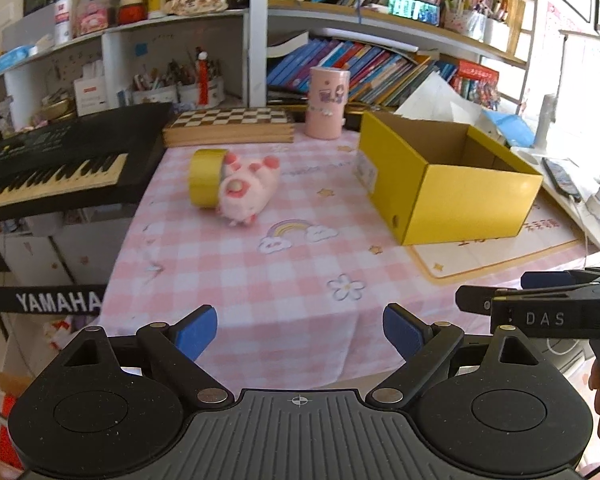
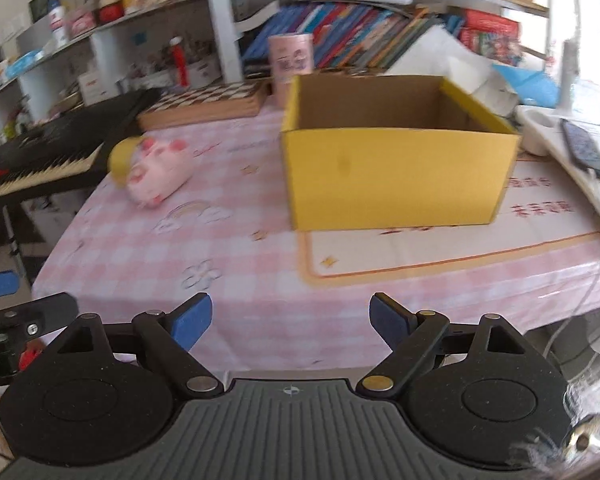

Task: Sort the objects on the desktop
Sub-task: 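Raise both open tools out of the yellow box and pull back, then move both open tools toward the pink plush pig and yellow tape roll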

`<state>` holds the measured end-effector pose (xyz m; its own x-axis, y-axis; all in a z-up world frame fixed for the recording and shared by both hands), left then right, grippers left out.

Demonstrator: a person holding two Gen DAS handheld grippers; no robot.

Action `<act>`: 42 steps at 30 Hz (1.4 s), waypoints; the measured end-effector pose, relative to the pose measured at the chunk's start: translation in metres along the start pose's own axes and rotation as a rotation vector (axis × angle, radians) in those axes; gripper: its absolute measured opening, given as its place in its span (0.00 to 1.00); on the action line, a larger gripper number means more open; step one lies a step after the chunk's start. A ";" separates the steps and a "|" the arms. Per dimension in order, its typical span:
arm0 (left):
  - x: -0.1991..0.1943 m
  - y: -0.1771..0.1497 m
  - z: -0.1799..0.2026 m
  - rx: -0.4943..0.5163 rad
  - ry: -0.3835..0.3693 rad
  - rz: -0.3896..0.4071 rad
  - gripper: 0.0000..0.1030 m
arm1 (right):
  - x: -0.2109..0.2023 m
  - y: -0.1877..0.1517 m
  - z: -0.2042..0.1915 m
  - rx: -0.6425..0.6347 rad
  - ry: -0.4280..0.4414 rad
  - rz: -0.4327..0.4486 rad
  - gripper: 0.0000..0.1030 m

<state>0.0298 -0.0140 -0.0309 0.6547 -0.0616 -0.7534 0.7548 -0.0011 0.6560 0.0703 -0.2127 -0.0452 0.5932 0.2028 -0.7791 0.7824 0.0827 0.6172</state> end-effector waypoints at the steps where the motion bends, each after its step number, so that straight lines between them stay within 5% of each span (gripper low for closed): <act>1: -0.001 -0.001 -0.003 -0.002 0.004 -0.001 0.89 | 0.001 -0.001 -0.006 -0.013 0.012 -0.003 0.83; 25: -0.018 -0.005 -0.056 -0.085 0.066 0.055 0.90 | 0.008 0.007 -0.076 -0.165 0.092 0.009 0.84; 42: -0.008 0.002 -0.076 -0.125 0.054 0.055 0.90 | 0.013 0.023 -0.097 -0.211 0.074 0.036 0.84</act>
<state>0.0293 0.0621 -0.0270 0.6940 -0.0046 -0.7199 0.7147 0.1253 0.6882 0.0777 -0.1132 -0.0307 0.5986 0.2793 -0.7508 0.6994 0.2748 0.6598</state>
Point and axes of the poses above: each gripper's, at about its wrist camera, not at the fingertips, and x roughly the way its jaws point, z to its right, y to its top, the point moved 4 cm from there along x, roughly the way its jaws point, and after that the axes turned 9 degrees about -z, right-handed, at the moved point
